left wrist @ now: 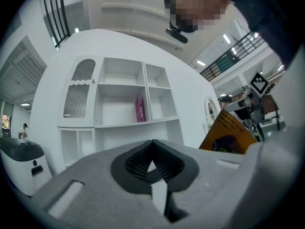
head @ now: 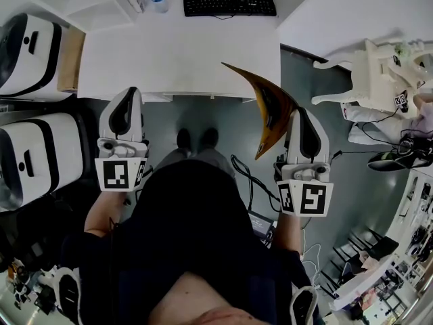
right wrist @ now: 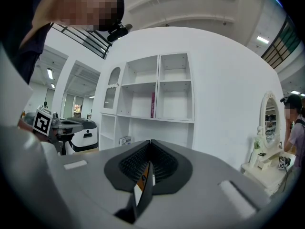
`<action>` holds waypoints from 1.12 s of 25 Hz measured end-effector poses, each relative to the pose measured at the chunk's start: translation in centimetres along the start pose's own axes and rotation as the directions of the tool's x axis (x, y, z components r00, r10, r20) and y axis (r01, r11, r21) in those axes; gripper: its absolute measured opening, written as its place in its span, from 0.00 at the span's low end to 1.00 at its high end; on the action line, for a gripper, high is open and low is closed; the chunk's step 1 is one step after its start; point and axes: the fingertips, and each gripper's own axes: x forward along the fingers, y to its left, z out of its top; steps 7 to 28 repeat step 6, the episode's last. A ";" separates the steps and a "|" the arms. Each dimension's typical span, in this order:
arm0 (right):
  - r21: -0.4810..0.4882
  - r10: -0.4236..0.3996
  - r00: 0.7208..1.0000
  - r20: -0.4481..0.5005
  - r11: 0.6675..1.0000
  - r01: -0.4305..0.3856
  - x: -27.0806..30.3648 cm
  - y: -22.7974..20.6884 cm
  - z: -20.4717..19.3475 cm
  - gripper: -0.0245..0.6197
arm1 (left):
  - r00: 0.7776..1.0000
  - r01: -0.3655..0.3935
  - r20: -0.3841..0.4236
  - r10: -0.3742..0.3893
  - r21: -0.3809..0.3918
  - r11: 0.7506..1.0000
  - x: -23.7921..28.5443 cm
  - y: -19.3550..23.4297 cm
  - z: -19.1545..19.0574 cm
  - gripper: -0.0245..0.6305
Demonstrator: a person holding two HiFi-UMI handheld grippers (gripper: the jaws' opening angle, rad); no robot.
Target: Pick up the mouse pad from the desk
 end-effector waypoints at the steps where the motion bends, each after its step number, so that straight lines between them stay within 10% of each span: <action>1: 0.000 0.000 1.000 0.000 1.000 0.000 0.1 0.1 0.0 0.04 | 1.000 0.000 0.001 0.000 0.001 1.000 0.0 0.1 -0.1 0.04; 28: -0.008 0.001 1.000 0.003 1.000 -0.001 0.5 0.5 0.1 0.04 | 1.000 0.000 0.008 0.000 0.006 1.000 0.2 0.5 -0.2 0.04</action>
